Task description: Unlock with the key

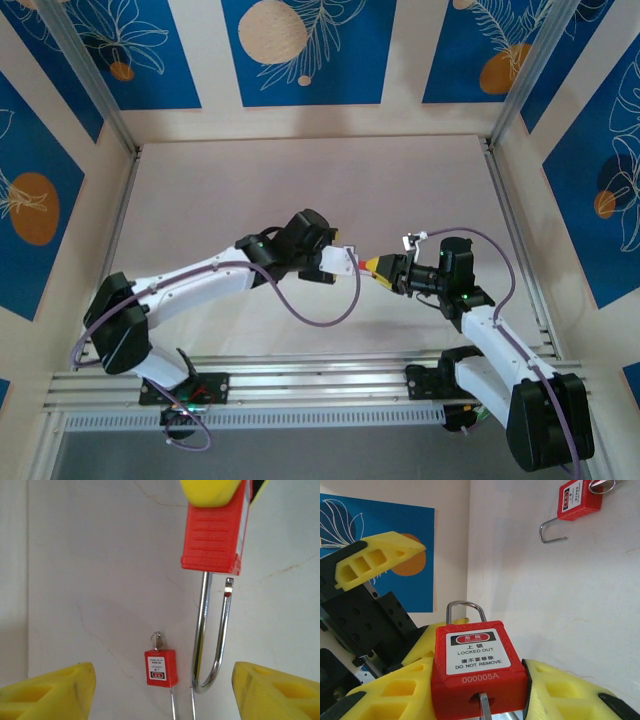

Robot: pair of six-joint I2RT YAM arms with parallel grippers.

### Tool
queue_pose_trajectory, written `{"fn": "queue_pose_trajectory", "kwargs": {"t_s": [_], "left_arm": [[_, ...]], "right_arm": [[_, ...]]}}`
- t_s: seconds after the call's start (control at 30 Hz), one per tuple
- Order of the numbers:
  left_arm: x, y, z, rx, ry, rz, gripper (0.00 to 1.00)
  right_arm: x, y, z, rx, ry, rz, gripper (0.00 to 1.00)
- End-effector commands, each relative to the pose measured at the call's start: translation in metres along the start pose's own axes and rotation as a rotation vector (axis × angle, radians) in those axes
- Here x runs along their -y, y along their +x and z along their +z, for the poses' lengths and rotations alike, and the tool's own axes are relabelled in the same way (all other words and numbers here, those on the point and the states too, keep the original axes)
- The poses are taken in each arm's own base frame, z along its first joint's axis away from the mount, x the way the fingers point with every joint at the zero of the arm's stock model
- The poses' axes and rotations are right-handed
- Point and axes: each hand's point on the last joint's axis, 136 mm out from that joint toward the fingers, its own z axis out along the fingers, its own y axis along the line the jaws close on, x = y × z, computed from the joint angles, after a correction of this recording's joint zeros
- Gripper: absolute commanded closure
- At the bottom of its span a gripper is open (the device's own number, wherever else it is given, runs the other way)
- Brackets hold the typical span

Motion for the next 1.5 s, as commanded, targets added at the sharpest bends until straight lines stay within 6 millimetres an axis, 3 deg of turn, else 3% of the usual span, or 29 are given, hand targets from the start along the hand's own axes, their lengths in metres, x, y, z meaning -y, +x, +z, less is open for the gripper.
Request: {"fn": "queue_pose_trajectory", "kwargs": {"t_s": [0.0, 0.13, 0.4, 0.63, 0.93, 1.27, 1.47], "left_arm": [[-0.018, -0.009, -0.011, 0.048, -0.115, -0.004, 0.28], [-0.016, -0.012, -0.018, 0.076, -0.134, -0.017, 0.31], [0.006, -0.022, -0.025, 0.116, 0.017, -0.119, 0.46], [0.015, -0.033, -0.023, 0.147, 0.108, -0.193, 0.44], [0.021, -0.026, -0.03, 0.105, 0.136, -0.169, 0.37], [0.021, -0.029, -0.034, 0.128, 0.14, -0.151, 0.27], [0.021, -0.04, -0.029, 0.157, 0.166, -0.195, 0.34]], "right_arm": [[-0.014, 0.0, -0.003, -0.016, -0.032, -0.047, 0.73], [-0.013, -0.001, -0.003, -0.014, -0.021, -0.054, 0.73], [-0.017, -0.003, -0.003, -0.012, -0.007, -0.136, 0.75], [-0.024, -0.005, -0.001, 0.058, 0.088, -0.432, 0.78], [-0.038, -0.005, 0.004, 0.174, 0.189, -0.774, 0.78], [-0.044, 0.01, 0.018, 0.193, 0.204, -0.979, 0.8], [-0.043, 0.012, 0.018, 0.201, 0.208, -0.969, 0.8]]}}
